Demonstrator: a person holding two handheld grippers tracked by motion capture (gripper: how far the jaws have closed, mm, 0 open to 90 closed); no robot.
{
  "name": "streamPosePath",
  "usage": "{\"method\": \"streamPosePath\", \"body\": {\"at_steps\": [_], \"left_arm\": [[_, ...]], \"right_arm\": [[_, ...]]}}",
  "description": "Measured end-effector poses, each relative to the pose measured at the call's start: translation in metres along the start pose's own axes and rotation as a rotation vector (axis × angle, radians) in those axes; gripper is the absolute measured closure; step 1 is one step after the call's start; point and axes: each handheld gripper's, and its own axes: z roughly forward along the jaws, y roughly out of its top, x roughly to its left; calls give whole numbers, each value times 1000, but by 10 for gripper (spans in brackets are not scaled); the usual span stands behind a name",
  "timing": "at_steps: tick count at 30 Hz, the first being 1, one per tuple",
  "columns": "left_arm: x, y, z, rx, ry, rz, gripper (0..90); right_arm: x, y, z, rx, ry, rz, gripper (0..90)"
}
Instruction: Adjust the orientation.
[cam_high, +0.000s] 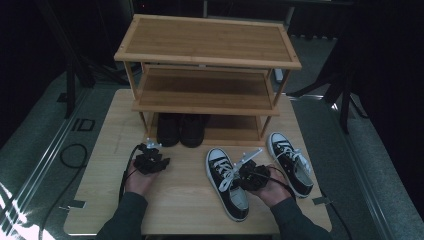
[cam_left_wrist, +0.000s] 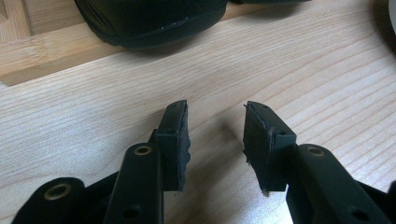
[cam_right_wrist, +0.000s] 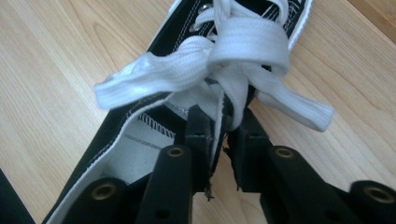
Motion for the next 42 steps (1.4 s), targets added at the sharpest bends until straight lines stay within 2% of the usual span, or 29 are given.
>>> {"method": "streamPosePath", "body": {"at_steps": [5,10,16,20,25,30,35,42], "left_arm": [[0,0,0,-1,-1,1,602],[0,0,0,-1,1,2,602],[-1,0,0,-2,2,2,602],[-1,0,0,-3,1,1,599],[-1,0,0,-3,0,1,597],[-1,0,0,-3,0,1,597],[-2,0,1,-4,3,0,597],[-2,0,1,-3,5,1,597]], "right_arm": [[-7,-3,-5,16,-13,-11,849],[-9,-5,-6,23,-11,-19,849],[-8,-4,-3,24,-8,-23,829],[-11,-4,6,38,3,-21,820],[-11,-4,8,37,5,-22,867],[-11,-4,7,38,9,-29,876],[-16,-7,3,16,44,-9,881],[-19,-9,-1,5,69,1,881]]}}
